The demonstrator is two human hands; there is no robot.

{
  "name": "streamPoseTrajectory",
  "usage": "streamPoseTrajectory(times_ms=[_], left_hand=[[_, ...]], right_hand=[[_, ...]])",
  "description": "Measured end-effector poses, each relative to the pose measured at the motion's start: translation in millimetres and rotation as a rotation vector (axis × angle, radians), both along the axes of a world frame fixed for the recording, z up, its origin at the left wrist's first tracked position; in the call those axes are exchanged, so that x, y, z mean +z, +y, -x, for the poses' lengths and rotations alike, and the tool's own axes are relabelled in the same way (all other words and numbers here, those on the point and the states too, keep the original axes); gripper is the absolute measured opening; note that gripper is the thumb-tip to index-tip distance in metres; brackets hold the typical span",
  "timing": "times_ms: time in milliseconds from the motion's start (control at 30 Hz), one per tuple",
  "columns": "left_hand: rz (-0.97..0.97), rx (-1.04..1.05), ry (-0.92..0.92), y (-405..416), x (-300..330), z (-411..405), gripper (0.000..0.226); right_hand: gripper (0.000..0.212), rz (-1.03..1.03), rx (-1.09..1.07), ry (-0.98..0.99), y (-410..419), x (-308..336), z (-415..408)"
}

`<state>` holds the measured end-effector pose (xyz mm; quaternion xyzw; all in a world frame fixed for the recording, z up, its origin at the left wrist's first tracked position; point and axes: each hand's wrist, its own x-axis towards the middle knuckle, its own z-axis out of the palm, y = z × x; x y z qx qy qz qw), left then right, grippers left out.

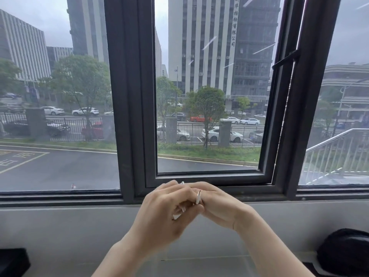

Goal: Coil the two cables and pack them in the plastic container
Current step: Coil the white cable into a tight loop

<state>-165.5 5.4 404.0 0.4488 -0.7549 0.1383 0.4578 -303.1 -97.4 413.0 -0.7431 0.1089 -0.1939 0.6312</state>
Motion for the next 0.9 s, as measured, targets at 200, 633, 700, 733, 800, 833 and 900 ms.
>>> streamPoseTrajectory(times_ms=[200,633,700,733,800,833,900], left_hand=[[-0.104,-0.053,0.341,-6,3,-12,0.014],[-0.419,-0.11,0.946,-8,-5,-12,0.011],[-0.415,-0.144,1.001,-9,-3,-12,0.014],[-0.408,-0.162,1.014,-10,-2,-12,0.016],[-0.398,-0.173,1.03,-11,-1,-13,0.018],[-0.392,-0.163,1.041,-11,0,-15,0.019],[-0.364,-0.11,1.076,-13,1,-18,0.018]], right_hand=[[0.08,-0.15,0.054,0.022,4,6,0],[0.063,0.06,-0.06,0.035,23,-1,-13],[0.048,0.111,-0.097,0.008,24,-2,-16],[0.042,0.126,-0.116,-0.005,24,-2,-17],[0.035,0.142,-0.14,-0.036,25,-1,-20],[0.029,0.145,-0.144,-0.055,25,-2,-21],[0.018,0.153,-0.147,-0.098,23,-4,-22]])
